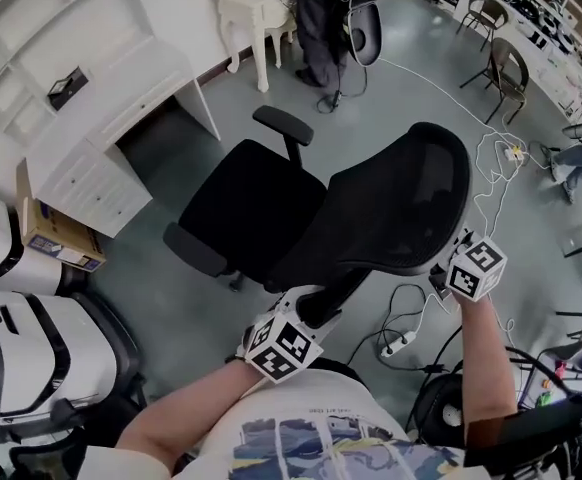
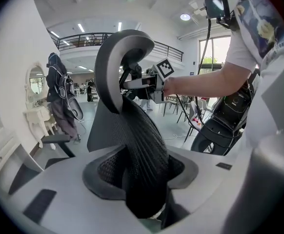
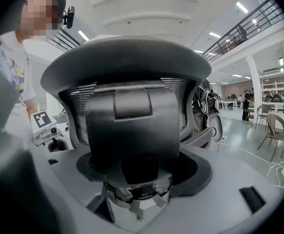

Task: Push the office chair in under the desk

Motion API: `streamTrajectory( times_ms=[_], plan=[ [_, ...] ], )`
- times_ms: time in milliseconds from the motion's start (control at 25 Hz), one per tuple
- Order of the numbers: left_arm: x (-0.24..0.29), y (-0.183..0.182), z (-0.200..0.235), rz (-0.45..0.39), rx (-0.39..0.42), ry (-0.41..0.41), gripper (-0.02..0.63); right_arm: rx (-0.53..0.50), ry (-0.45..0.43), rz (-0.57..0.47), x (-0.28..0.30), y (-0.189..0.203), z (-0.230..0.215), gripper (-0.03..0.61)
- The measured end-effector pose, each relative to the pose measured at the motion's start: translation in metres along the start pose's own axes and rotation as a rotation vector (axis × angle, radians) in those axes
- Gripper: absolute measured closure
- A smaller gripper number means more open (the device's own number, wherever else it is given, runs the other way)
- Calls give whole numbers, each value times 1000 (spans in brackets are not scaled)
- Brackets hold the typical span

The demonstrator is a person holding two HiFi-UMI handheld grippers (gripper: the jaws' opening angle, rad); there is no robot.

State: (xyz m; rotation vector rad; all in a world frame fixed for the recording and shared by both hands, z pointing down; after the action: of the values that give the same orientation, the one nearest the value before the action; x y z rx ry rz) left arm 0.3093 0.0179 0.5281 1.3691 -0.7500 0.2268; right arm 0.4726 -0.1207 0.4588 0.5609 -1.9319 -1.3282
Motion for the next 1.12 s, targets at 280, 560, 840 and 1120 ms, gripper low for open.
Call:
streamTrajectory(
  times_ms=[280,560,840,1120],
  plan=[
    [-20,14,20,23,-5,-76,443,-1,8,-25,21,-5,17,238],
    [-55,39,52,63,36,-169,459,21,62,-31,55,-10,45,239],
    [-88,63,92,78,19,-204,459,23,83,-12,97,-16,73,239],
    [-128,96,140,69,40,-166,459,38,122,-1,152,-23,106,239]
  ],
)
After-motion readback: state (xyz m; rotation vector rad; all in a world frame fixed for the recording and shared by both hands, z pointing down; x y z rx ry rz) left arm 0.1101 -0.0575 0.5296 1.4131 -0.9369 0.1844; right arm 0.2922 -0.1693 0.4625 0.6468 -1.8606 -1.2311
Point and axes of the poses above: the fingertips, and each gripper's own axes: x forward along the fingers, z to its left, y out of its underside, the point moved 1 cm from there along -x, backward along the fingers, and after that the axes turned 4 degrees about x, right-handed, at the moved point
